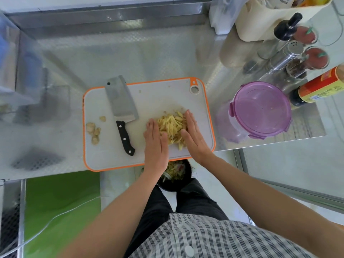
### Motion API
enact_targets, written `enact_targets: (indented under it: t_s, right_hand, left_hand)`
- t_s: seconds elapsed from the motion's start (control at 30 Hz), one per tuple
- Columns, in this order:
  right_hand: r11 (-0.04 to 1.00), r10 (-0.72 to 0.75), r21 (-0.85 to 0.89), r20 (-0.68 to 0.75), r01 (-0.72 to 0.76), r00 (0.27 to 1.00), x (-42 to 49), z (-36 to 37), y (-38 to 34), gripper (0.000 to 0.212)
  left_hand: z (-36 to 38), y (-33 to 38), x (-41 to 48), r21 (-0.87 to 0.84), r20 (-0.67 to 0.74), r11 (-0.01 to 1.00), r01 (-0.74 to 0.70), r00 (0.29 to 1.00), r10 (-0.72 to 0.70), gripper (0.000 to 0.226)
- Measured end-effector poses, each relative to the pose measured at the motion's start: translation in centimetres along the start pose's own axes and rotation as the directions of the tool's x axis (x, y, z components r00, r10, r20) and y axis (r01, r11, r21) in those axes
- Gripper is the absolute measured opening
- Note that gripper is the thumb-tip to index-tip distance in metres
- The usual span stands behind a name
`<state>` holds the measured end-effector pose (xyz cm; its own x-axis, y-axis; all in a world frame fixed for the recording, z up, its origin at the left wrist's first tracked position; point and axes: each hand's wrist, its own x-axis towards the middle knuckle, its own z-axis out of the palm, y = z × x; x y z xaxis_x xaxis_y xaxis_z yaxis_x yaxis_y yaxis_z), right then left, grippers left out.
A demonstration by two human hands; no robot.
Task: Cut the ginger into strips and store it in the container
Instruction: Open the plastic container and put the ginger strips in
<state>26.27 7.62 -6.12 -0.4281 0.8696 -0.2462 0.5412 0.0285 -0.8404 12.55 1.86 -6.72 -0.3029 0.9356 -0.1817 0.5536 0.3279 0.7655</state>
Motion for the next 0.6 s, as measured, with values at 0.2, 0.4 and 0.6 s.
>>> enact_targets:
  t_s: [0.2, 0.4, 0.6]
  right_hand:
    - [1.000, 0.017, -0.011, 0.050, -0.017, 0.999, -0.2, -0.4, -0.8, 0.064]
    - [0.981, -0.174, -0.133, -0.280, 0.142, 0.944, 0.3, -4.0, -1.8, 0.035]
    - [0.991, -0.086, -0.113, -0.192, 0.065, 0.978, -0.7, -5.2, -1.7, 0.025]
  left_hand:
    - [0.2, 1.8, -0.3, -0.038, -0.021, 0.999, -0.020, 1.000, 0.019, 0.070]
    - [-2.1, 3.2, 1.3, 0.218, -0.241, 0.965, -0.144, 0.951, 0.196, 0.044]
    - [-2.5, 4.7, 2.0, 0.235, -0.210, 0.964, -0.124, 0.962, 0.175, 0.020]
